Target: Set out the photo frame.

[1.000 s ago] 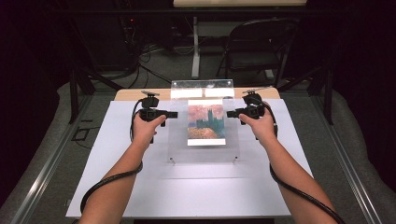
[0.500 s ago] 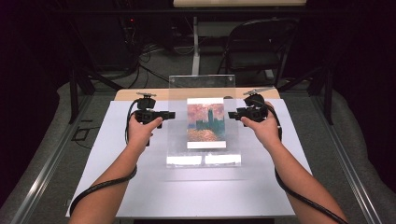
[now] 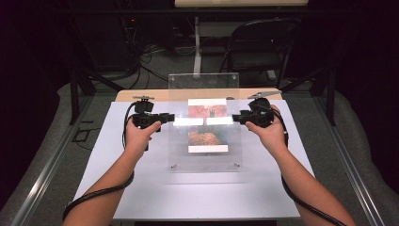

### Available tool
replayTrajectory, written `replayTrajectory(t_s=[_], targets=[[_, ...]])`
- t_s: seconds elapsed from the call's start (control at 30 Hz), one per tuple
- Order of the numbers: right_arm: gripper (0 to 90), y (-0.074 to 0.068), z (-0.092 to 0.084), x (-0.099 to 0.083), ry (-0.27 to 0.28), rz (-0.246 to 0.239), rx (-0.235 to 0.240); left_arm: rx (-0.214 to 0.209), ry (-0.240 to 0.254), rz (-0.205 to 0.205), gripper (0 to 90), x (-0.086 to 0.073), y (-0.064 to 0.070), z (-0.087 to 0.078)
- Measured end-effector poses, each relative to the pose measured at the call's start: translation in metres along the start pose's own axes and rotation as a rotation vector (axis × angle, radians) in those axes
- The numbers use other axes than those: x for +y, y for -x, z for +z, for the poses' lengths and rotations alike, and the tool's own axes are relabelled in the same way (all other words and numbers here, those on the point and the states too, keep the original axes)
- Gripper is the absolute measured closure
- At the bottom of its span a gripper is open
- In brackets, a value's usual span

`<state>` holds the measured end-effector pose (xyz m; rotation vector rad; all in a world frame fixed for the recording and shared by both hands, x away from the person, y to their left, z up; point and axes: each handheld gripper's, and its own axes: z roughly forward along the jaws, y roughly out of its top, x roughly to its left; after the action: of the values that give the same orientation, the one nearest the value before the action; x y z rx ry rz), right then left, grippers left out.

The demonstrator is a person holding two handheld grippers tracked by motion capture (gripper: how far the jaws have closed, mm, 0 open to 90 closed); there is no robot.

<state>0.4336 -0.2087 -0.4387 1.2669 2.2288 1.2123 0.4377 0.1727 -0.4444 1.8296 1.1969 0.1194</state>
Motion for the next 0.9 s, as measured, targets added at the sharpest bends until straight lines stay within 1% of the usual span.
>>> replayTrajectory(t_s=[0.17, 0.2, 0.3, 0.33, 0.37, 0.43, 0.57, 0.7, 0.77, 0.9], targets=[[59.5, -0.006, -0.009, -0.003, 0.019, -0.02, -0.011, -0.005, 0.017, 0.02, 69.6, -0.004, 0.005, -0.008], [60.7, -0.009, -0.013, -0.004, 0.021, -0.026, -0.015, -0.006, 0.024, 0.026, 70.0, -0.006, 0.008, -0.012], [62.8, -0.013, -0.021, -0.006, 0.034, -0.039, -0.016, -0.012, 0.037, 0.038, 71.5, -0.009, 0.012, -0.019], [63.4, -0.015, -0.023, -0.007, 0.039, -0.039, -0.014, -0.012, 0.037, 0.038, 71.9, -0.009, 0.012, -0.019], [64.0, -0.016, -0.026, -0.008, 0.047, -0.049, -0.016, -0.014, 0.039, 0.047, 72.3, -0.011, 0.013, -0.021], [65.1, -0.019, -0.031, -0.01, 0.052, -0.056, -0.021, -0.023, 0.051, 0.049, 73.4, -0.014, 0.015, -0.025], [67.5, -0.025, -0.039, -0.014, 0.063, -0.063, -0.027, -0.026, 0.067, 0.064, 74.6, -0.019, 0.021, -0.034], [70.7, -0.027, -0.047, -0.017, 0.076, -0.061, -0.013, -0.031, 0.072, 0.087, 76.0, -0.024, 0.026, -0.041], [71.8, -0.029, -0.05, -0.019, 0.083, -0.056, -0.008, -0.025, 0.078, 0.093, 76.5, -0.027, 0.028, -0.044], [73.4, -0.033, -0.057, -0.022, 0.093, -0.062, -0.008, -0.042, 0.089, 0.095, 77.6, -0.032, 0.03, -0.049]])
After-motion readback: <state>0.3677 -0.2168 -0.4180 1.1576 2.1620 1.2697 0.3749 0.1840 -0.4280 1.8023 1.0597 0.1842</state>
